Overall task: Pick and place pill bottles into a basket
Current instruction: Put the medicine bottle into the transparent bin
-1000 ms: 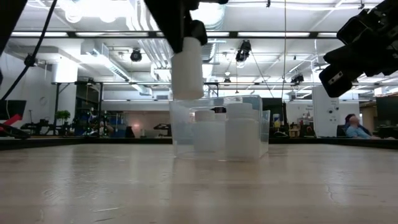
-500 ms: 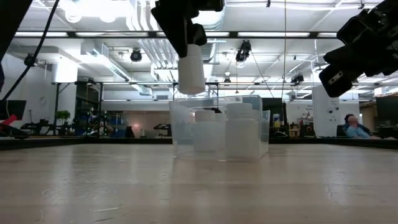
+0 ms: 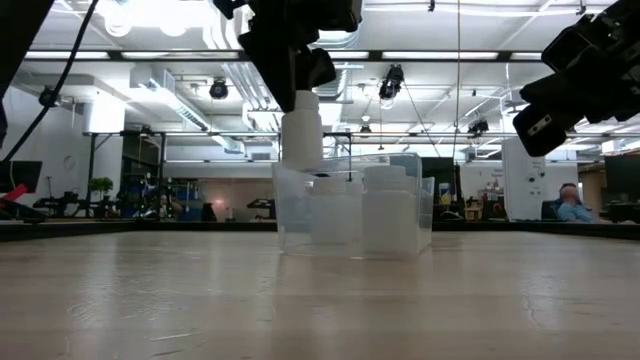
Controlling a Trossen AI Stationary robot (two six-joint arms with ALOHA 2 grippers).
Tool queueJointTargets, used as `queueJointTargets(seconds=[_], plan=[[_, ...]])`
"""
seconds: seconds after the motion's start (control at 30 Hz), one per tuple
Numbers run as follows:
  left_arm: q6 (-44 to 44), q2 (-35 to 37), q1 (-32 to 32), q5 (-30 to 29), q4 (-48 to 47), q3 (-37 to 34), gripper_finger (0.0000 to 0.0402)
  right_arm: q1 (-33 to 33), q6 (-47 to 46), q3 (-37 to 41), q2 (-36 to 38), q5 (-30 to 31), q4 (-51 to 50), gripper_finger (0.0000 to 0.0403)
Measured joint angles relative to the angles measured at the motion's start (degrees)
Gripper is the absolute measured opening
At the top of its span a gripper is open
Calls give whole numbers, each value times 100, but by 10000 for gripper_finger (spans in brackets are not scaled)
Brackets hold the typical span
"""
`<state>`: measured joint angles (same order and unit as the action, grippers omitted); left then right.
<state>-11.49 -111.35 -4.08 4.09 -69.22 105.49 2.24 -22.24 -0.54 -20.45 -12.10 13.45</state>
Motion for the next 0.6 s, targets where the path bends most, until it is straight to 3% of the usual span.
queueJointTargets(seconds=[0.6], plan=[[-107,-106,-2,-4,516,-141,139,0,-4,0,-2,9,0,8]])
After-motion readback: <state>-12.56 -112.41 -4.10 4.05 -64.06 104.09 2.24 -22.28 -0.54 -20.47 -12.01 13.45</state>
